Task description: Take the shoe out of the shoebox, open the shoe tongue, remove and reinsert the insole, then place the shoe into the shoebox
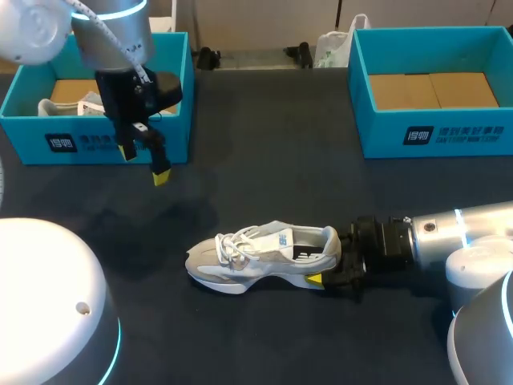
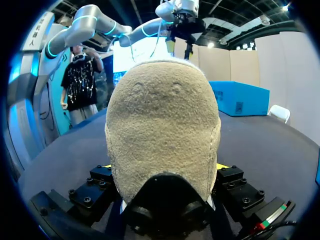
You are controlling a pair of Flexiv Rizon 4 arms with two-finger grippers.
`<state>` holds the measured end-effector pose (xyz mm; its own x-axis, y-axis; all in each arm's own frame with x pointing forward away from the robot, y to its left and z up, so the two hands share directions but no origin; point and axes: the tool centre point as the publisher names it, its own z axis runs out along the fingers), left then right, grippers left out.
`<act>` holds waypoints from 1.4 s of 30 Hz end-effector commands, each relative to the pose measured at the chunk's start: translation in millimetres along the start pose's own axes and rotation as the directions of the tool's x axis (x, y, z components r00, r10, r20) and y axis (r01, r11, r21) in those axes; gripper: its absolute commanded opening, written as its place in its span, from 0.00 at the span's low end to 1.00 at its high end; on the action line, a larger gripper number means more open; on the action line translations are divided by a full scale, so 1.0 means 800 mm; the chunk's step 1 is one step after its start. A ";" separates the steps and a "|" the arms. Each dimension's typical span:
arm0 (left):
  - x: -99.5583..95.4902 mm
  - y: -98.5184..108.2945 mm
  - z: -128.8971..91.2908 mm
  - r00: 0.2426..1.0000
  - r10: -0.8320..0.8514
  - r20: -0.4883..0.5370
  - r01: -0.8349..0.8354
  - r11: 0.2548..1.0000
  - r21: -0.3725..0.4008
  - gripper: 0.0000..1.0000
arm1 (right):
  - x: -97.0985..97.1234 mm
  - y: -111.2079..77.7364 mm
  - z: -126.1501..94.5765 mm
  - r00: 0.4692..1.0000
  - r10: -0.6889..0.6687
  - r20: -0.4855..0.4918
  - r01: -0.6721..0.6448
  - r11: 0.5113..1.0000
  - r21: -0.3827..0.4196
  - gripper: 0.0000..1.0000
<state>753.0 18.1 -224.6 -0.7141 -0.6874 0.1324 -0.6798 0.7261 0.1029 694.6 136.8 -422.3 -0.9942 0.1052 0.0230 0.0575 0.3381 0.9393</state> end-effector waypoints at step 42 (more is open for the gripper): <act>0.193 -0.118 0.074 0.786 -0.618 -0.005 0.617 0.784 0.064 1.00 | 0.000 0.001 0.003 1.000 0.001 0.000 -0.001 1.000 0.007 0.00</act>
<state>690.9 -126.3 -266.2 -0.1596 -0.9827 0.0940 -0.9834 0.1667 0.0723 694.6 136.9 -422.2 -0.9942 0.1051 0.0229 0.0574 0.3381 0.9394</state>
